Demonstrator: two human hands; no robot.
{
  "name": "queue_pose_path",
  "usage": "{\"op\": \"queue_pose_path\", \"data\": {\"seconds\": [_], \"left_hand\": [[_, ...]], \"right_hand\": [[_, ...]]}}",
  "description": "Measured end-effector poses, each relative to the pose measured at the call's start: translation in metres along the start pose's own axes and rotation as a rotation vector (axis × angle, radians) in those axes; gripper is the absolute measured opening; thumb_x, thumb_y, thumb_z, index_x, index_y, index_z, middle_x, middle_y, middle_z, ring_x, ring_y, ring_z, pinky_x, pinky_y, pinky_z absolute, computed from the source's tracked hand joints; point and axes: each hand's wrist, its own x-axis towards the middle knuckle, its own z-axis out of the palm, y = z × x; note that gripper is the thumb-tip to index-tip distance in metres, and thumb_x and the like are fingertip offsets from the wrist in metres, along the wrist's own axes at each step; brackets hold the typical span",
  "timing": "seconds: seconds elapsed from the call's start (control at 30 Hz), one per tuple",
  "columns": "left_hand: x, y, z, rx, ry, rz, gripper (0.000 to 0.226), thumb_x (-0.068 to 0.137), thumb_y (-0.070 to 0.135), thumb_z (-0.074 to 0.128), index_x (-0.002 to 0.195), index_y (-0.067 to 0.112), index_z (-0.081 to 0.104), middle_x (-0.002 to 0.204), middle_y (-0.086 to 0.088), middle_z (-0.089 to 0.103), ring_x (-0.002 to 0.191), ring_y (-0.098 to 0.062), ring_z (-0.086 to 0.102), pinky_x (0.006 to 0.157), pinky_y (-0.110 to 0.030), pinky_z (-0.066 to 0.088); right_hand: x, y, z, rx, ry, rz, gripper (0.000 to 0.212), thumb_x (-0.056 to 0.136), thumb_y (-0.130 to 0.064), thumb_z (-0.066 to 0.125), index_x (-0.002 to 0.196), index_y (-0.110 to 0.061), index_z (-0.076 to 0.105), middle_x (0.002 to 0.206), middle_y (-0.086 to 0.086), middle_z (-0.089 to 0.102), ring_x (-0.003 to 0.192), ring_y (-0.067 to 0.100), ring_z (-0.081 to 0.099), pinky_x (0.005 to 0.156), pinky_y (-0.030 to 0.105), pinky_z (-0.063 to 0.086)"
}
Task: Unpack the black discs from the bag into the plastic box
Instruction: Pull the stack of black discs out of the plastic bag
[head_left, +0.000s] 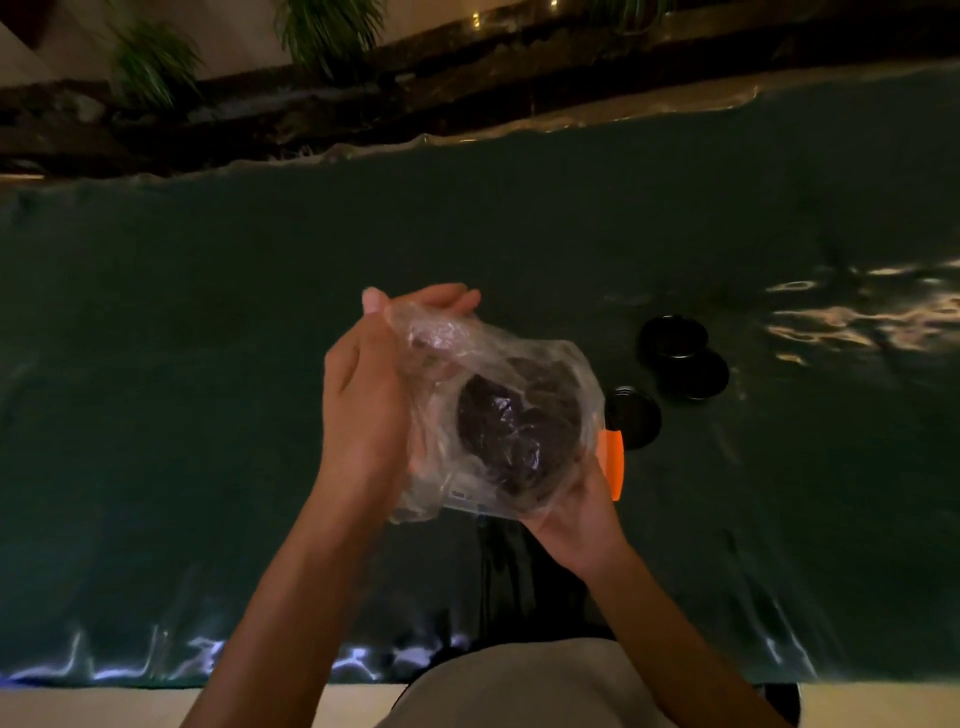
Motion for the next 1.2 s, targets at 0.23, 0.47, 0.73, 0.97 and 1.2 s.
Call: {"op": "queue_pose_path", "data": {"seconds": [0.23,0.47,0.73,0.97,1.2], "left_hand": [[0.006,0.005,-0.014,0.042,0.076,-0.026,0.054,0.099,0.045,0.027,0.09,0.019,0.073,0.099,-0.002,0.076,0.096,-0.017,0.07,0.077,-0.032,0.058],[0.009,0.018,-0.028,0.1,0.114,0.027,0.054,0.098,0.047,0.025,0.094,0.02,0.072,0.099,0.0,0.076,0.093,-0.017,0.071,0.071,-0.03,0.059],[0.02,0.025,-0.043,-0.003,0.147,-0.036,0.056,0.098,0.048,0.023,0.105,0.015,0.068,0.102,-0.004,0.075,0.096,-0.019,0.071,0.067,-0.032,0.059],[0.025,0.014,-0.058,-0.187,0.2,-0.196,0.044,0.098,0.042,0.035,0.108,0.013,0.066,0.103,-0.002,0.075,0.097,-0.017,0.071,0.065,-0.03,0.059],[0.029,0.014,-0.072,-0.245,0.193,-0.253,0.036,0.093,0.038,0.046,0.117,0.015,0.062,0.113,-0.003,0.072,0.104,-0.021,0.068,0.084,-0.041,0.054]], "right_hand": [[0.006,-0.014,0.0,-0.089,0.055,-0.043,0.06,0.057,-0.041,0.076,0.111,-0.015,0.068,0.12,0.012,0.066,0.111,0.03,0.062,0.089,0.045,0.054],[0.011,-0.016,-0.011,-0.132,0.086,-0.058,0.031,0.082,-0.038,0.053,0.101,-0.024,0.073,0.108,0.003,0.073,0.105,0.023,0.065,0.102,0.048,0.039],[0.013,-0.013,-0.016,-0.079,0.095,-0.024,0.043,0.074,-0.048,0.06,0.109,-0.025,0.07,0.115,0.003,0.071,0.107,0.025,0.065,0.081,0.042,0.055],[0.014,-0.001,-0.016,-0.028,0.138,0.031,0.06,0.068,-0.045,0.072,0.119,-0.015,0.063,0.12,0.012,0.067,0.109,0.03,0.064,0.08,0.043,0.056],[0.014,-0.002,-0.014,0.0,0.11,-0.024,0.043,0.071,-0.047,0.071,0.106,-0.022,0.071,0.113,0.005,0.072,0.104,0.026,0.067,0.082,0.044,0.056]]}}
